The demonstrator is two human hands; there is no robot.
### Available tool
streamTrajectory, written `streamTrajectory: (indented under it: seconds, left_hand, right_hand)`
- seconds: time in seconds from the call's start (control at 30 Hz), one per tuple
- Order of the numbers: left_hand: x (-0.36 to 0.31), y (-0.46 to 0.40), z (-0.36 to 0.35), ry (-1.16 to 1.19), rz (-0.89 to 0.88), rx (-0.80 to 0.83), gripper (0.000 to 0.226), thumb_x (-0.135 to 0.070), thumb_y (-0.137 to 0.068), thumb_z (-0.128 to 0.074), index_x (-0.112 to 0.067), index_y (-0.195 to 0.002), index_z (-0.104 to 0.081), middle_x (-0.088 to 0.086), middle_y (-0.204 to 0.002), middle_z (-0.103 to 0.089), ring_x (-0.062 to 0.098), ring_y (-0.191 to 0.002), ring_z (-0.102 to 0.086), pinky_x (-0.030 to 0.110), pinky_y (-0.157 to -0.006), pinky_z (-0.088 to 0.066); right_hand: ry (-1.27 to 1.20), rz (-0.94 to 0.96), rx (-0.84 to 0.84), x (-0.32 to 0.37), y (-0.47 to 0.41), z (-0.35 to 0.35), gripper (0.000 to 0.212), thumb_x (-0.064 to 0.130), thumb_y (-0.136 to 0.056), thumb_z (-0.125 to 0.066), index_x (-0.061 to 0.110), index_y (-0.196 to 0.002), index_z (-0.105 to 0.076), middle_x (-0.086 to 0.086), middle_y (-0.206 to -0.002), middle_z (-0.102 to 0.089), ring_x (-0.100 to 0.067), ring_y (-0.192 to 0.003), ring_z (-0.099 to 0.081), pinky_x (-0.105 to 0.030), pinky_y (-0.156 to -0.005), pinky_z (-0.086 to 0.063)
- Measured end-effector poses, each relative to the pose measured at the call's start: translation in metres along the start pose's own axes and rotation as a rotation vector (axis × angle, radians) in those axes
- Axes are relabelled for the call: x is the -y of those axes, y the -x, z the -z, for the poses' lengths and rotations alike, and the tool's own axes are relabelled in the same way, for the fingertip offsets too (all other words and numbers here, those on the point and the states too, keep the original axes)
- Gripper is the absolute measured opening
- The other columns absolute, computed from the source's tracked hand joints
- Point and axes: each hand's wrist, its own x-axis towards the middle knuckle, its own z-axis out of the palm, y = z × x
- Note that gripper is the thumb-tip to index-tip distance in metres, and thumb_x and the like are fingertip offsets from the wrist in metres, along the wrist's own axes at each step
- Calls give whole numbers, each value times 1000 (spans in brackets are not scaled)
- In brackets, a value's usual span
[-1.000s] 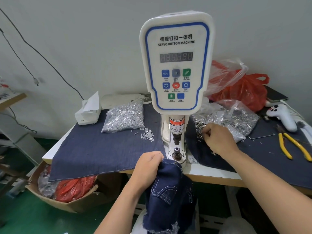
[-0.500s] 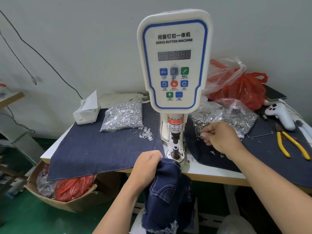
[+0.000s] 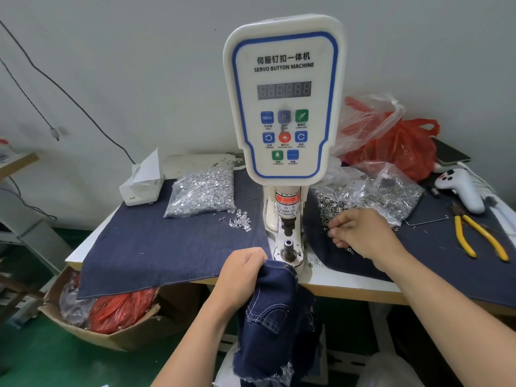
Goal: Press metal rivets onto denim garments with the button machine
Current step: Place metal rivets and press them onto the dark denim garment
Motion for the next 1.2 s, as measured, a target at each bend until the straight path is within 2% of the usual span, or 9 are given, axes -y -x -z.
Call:
streamTrajectory:
  seconds: [0.17,0.37,0.5,0.57,0.67,0.8,0.93,1.2]
  left_hand:
    - [0,1,1,34,12,1,26,-26,-80,-42,-6,-64,-38,-5,-64,-34,12,-66,-28,36,-61,-23]
    - [3,0,1,25,12,5,28,-26,-81,-42,-3,-65,-39,-1,-66,-35,16,-69,-30,39,-64,-25]
    - [2,1,1,20,3,2,27,-26,-81,-42,-5,-64,-37,-2,-66,-33,14,-68,-28,38,-63,-23]
    - [2,1,0,32,5,0,27,-26,-81,-43,-5,-65,-36,-2,-67,-32,13,-68,-27,38,-63,-22]
    - [2,1,0,38,10,1,26,-26,-81,-43,-8,-64,-37,-6,-64,-33,11,-66,-28,36,-62,-23]
    - [2,2,1,29,6,1,26,-26,-81,-42,-7,-64,-37,-3,-65,-34,13,-68,-29,38,-63,-24]
    - [3,1,0,19,5,-6,30,-27,-81,-41,-2,-66,-39,1,-69,-35,13,-70,-29,38,-64,-24]
    - [3,2,0,34,0,-3,28,-27,-81,-43,-4,-65,-36,-1,-68,-32,12,-68,-28,37,-63,-23]
  right_hand:
    - [-5,4,-13,6,2,-1,12,5,-85,-78,16,-87,-75,-2,-73,-78,-20,-70,-77,-45,-79,-64]
    - [-173,19,0,11,9,-7,7,2,-86,-79,7,-88,-74,-10,-77,-78,-19,-71,-77,-27,-67,-64]
    - [-244,2,23,20,19,-14,8,12,-83,-84,15,-76,-81,-7,-70,-75,-11,-61,-64,-24,-65,-58]
    - [-305,-65,79,26,26,-19,12,17,-81,-86,15,-70,-81,-2,-64,-70,-7,-53,-54,-22,-56,-50]
    - [-559,-296,256,31,39,-35,18,10,-81,-84,7,-66,-74,-3,-59,-60,-8,-46,-45,-18,-43,-41]
    - [-832,-512,334,38,48,-51,10,2,-86,-76,2,-80,-68,-6,-59,-58,-8,-41,-44,-18,-37,-35]
    - [-947,-590,335,44,50,-53,10,2,-90,-71,0,-82,-66,-8,-59,-58,-8,-39,-46,-18,-34,-37]
    - [-1025,-656,383,50,53,-50,16,5,-94,-67,-1,-79,-67,-8,-62,-61,-8,-41,-51,-18,-37,-43]
